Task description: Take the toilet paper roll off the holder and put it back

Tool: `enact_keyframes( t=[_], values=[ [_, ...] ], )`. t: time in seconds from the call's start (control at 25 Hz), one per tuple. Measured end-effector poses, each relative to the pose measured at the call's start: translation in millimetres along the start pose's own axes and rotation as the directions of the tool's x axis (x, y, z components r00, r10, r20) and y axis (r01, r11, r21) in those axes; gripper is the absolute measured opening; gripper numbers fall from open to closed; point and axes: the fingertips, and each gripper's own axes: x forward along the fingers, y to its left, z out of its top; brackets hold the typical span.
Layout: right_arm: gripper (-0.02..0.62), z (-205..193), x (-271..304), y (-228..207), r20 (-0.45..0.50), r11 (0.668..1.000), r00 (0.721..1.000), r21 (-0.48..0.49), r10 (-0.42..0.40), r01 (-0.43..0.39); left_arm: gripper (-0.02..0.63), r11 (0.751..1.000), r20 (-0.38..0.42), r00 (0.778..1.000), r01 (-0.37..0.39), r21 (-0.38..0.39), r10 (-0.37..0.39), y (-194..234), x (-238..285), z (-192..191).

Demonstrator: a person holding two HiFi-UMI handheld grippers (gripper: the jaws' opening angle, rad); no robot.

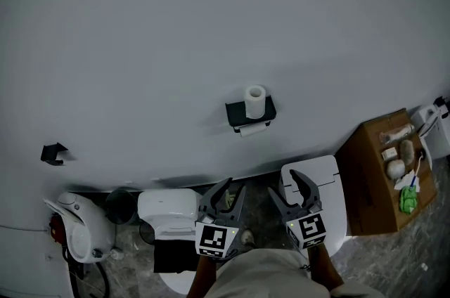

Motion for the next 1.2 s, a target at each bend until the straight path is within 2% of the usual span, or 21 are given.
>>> enact_keyframes(
  t=[0.44,0.8,1.2],
  values=[
    [0.273,-6.6,40.5,-1.8,-0.049,0.997,0.995,-0.011,-0.083,0.082,0.133,0.996,0.004,0.996,0.091,-0.009,-0.091,40.0,29.3,-13.0],
    [0.272,-4.0,50.7,-0.9,-0.062,0.995,0.993,-0.025,-0.100,0.099,0.133,0.994,0.013,0.994,0.111,-0.026,-0.110,49.3,36.4,-17.5],
    [0.272,3.9,65.3,-10.7,-0.035,0.996,0.995,-0.024,-0.091,0.091,0.133,0.994,0.020,0.994,0.108,-0.014,-0.108,50.9,48.4,-14.5]
  ],
)
